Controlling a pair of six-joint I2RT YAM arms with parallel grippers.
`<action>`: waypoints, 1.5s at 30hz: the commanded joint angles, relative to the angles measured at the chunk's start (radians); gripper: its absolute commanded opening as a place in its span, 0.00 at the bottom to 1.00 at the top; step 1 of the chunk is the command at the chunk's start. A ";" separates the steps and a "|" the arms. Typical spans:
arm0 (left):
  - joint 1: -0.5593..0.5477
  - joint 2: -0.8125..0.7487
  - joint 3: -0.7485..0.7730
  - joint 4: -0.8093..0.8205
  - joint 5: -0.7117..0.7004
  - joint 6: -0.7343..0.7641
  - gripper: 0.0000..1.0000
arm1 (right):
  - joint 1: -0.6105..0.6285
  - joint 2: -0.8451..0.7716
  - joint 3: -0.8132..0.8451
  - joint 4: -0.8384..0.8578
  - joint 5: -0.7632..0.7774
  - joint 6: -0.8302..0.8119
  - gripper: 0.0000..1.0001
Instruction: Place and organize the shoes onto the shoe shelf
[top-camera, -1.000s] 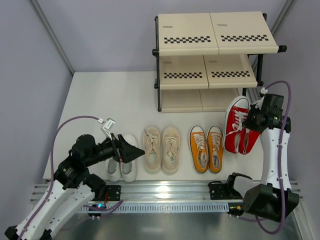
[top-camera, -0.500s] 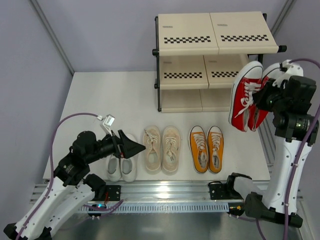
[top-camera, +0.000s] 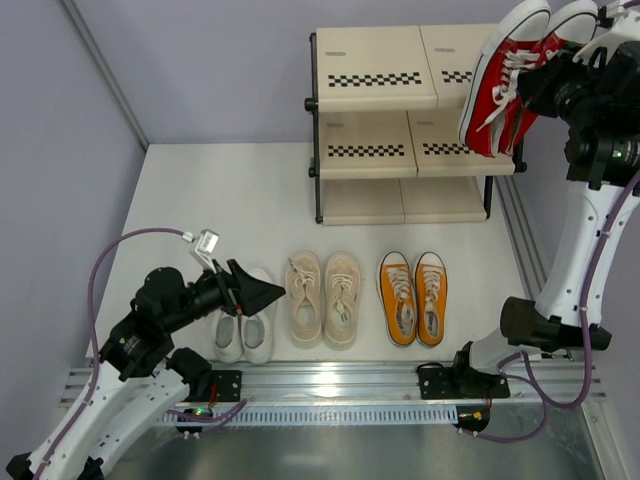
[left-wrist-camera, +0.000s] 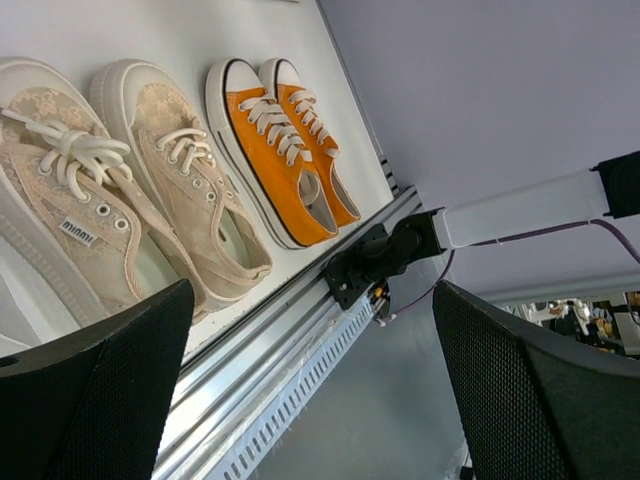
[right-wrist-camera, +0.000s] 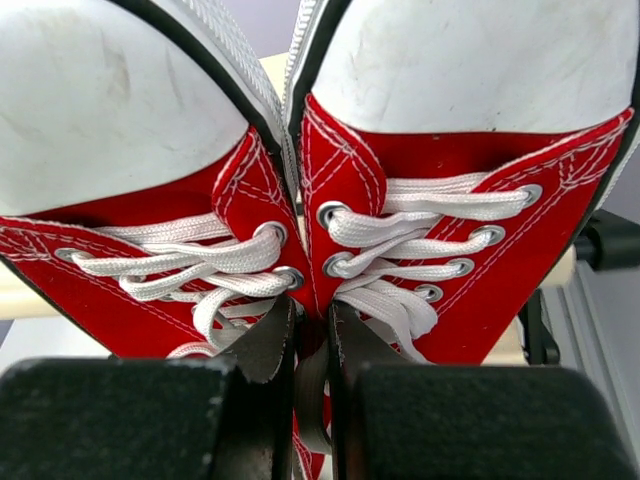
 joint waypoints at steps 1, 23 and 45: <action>-0.004 -0.026 0.028 -0.017 -0.044 0.003 1.00 | 0.030 0.025 0.107 0.288 -0.068 0.038 0.04; -0.004 -0.014 0.018 -0.011 -0.065 0.000 1.00 | 0.076 0.058 0.220 0.378 0.008 0.020 0.04; -0.004 -0.049 0.035 -0.079 -0.125 0.008 1.00 | 0.157 0.282 0.288 0.450 0.110 -0.070 0.04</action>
